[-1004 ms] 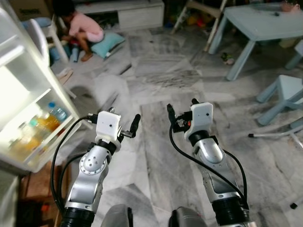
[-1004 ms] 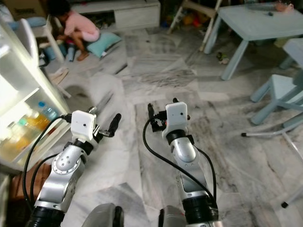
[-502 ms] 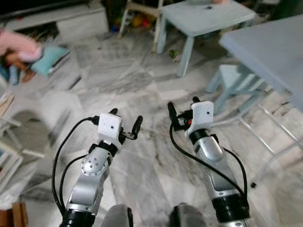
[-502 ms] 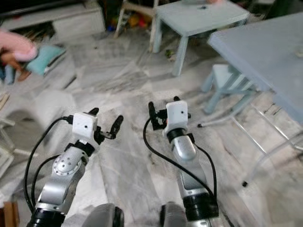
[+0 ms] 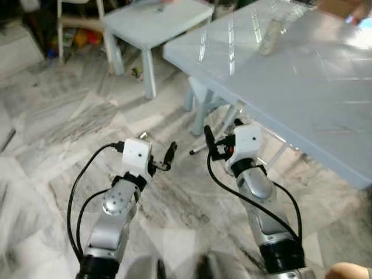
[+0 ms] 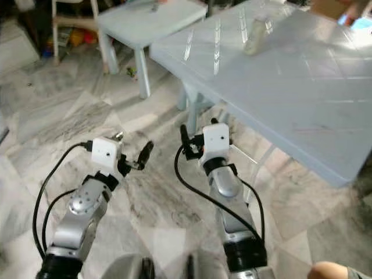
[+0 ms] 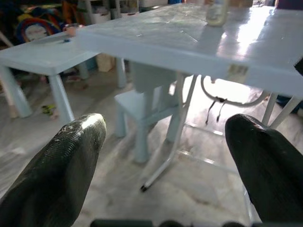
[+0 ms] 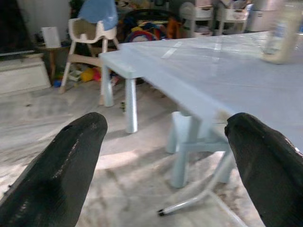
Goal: Restocking fridge
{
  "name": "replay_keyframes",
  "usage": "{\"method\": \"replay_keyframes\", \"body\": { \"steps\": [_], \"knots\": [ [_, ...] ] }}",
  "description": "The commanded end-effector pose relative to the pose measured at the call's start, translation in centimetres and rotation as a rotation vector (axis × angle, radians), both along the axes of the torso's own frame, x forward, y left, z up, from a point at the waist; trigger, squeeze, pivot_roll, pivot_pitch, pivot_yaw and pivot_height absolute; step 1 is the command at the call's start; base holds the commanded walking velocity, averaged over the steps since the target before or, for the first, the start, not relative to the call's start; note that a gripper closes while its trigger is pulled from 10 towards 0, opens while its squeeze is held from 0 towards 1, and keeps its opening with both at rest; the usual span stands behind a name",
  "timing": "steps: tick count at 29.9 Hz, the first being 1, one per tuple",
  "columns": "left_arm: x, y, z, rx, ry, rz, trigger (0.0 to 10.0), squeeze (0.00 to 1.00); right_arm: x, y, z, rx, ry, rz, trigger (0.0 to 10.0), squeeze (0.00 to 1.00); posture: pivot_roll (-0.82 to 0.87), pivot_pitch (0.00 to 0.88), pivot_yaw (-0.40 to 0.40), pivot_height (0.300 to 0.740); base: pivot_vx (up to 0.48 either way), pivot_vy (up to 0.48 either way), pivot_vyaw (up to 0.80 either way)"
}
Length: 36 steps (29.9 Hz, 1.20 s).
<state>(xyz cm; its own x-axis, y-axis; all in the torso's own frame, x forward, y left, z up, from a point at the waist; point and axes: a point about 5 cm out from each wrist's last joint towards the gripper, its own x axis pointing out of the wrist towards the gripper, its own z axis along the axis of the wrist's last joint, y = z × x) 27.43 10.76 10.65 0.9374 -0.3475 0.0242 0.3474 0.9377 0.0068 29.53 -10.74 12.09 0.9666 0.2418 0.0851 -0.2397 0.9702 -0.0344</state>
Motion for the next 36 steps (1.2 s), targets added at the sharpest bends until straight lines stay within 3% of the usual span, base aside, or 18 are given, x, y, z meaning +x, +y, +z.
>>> {"method": "replay_keyframes", "body": {
  "steps": [1, 3, 8, 13, 19, 22, 23, 25, 28, 36],
  "knots": [
    [0.0, -0.1, 0.2, -0.003, -0.005, 0.008, 10.0, 0.0, 0.1, -0.2, 0.3, -0.018, -0.023, -0.009, 10.0, 0.0, 0.05, 0.115, 0.026, 0.74, 0.465, 0.0, 0.0],
    [0.0, -0.1, 0.2, 0.002, -0.008, 0.014, 10.0, 0.0, 0.1, -0.2, 0.3, -0.026, -0.03, -0.01, 10.0, 0.0, 0.05, 0.115, 0.026, 0.74, 0.465, 0.0, 0.0],
    [-0.5, 2.6, -0.5, 0.036, -0.018, 0.113, 10.0, 0.0, 0.1, -0.9, 0.4, -0.015, -0.012, -0.037, 10.0, 0.0, 0.04, 0.118, 0.027, 0.74, 0.458, 0.0, 0.0],
    [-0.7, 3.9, -0.9, 0.046, -0.004, 0.164, 10.0, 0.0, 0.0, -1.3, 0.2, -0.032, -0.012, -0.043, 10.0, 0.0, 0.04, 0.12, 0.02, 0.74, 0.447, 0.0, 0.0],
    [-0.5, 3.2, 0.3, 0.035, -0.055, 0.152, 10.0, 0.0, 0.2, -0.6, 0.9, -0.081, -0.06, -0.037, 10.0, 0.0, 0.04, 0.117, 0.015, 0.74, 0.442, 0.0, 0.0],
    [-0.3, 2.8, 1.0, 0.021, -0.083, 0.145, 10.0, 0.0, 0.3, -0.3, 1.1, -0.018, -0.064, -0.008, 10.0, 0.0, 0.04, 0.117, 0.015, 0.74, 0.442, 0.0, 0.0],
    [0.0, 2.4, 1.9, 0.001, -0.111, 0.13, 10.0, 0.0, 0.2, -0.3, 1.0, 0.102, -0.02, -0.005, 10.0, 0.0, 0.04, 0.117, 0.015, 0.74, 0.442, 0.0, 0.0],
    [0.1, 2.1, 2.4, -0.003, -0.129, 0.118, 10.0, 0.0, 0.2, -0.3, 0.9, 0.137, -0.006, -0.014, 10.0, 0.0, 0.04, 0.117, 0.015, 0.74, 0.442, 0.0, 0.0],
    [0.2, 1.8, 2.6, 0.0, -0.134, 0.099, 10.0, 0.0, 0.2, -0.3, 0.6, 0.078, -0.004, -0.031, 10.0, 0.0, 0.04, 0.118, 0.018, 0.74, 0.442, 0.0, 0.0],
    [-0.1, 1.3, 2.2, -0.014, -0.103, 0.075, 10.0, 0.0, 0.0, -0.4, 0.6, 0.093, -0.007, -0.01, 10.0, 0.0, 0.04, 0.122, 0.019, 0.74, 0.437, 0.03, -0.2]
  ]
}}
